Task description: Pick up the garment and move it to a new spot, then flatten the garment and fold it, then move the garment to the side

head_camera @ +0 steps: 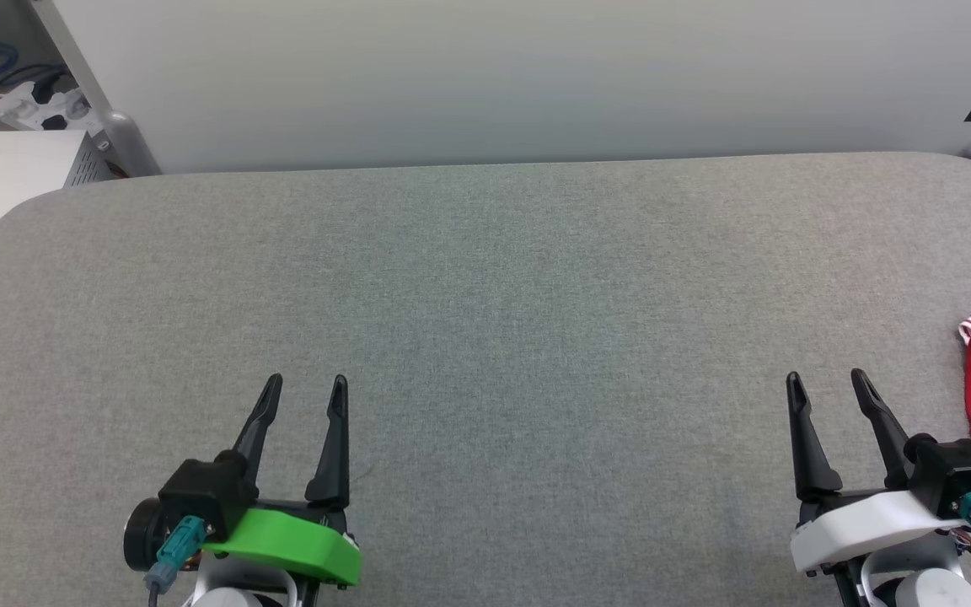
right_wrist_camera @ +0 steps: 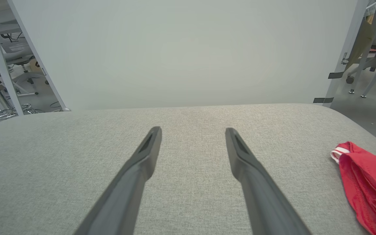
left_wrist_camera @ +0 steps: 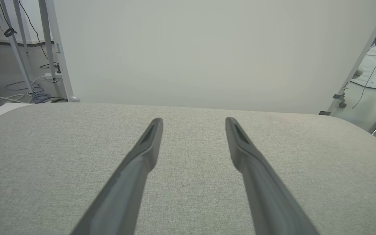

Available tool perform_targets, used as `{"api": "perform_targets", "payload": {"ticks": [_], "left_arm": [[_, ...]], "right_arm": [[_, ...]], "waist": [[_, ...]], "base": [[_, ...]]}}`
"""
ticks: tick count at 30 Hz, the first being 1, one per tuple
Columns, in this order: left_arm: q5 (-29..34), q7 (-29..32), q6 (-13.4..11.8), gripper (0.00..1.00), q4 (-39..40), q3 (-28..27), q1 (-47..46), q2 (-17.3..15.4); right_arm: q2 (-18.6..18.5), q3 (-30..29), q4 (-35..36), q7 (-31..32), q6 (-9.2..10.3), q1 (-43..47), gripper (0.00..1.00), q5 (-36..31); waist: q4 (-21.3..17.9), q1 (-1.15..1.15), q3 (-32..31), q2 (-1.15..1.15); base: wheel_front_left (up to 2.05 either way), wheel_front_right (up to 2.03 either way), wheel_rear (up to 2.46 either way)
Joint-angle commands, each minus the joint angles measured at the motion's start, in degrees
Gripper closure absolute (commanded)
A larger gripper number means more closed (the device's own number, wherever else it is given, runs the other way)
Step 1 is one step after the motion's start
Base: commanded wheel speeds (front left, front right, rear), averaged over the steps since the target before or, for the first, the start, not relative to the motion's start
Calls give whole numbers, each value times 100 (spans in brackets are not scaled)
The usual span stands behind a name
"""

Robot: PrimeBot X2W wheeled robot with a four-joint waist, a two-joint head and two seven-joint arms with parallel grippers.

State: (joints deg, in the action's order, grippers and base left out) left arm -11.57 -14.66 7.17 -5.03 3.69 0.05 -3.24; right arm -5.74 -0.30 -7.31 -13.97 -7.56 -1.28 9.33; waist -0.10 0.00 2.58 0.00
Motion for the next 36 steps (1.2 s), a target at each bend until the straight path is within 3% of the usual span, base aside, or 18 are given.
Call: {"api": "perform_targets", "payload": {"ticks": [1,6,7,36], "left_arm": [[2,-34,12,0,2,11,41,35],[-20,-34,6,0,0,9,27,36],[-4,1,-1,100,0,0,-1,0],[255,336,-162,100,112,-90,-4,-1]], "right_arm": [[1,3,-19,-54,8,-35,0,22],[-5,23,-17,-58,8,-47,0,30],[-3,19,-3,-24,0,-2,100,0],[62,20,162,302,2,28,100,-210]], "waist": [[1,0,1,0],[4,0,27,0],[4,0,27,0],[6,0,-34,0]], "base": [[0,0,0],[0,0,0],[0,0,0],[0,0,0]]}}
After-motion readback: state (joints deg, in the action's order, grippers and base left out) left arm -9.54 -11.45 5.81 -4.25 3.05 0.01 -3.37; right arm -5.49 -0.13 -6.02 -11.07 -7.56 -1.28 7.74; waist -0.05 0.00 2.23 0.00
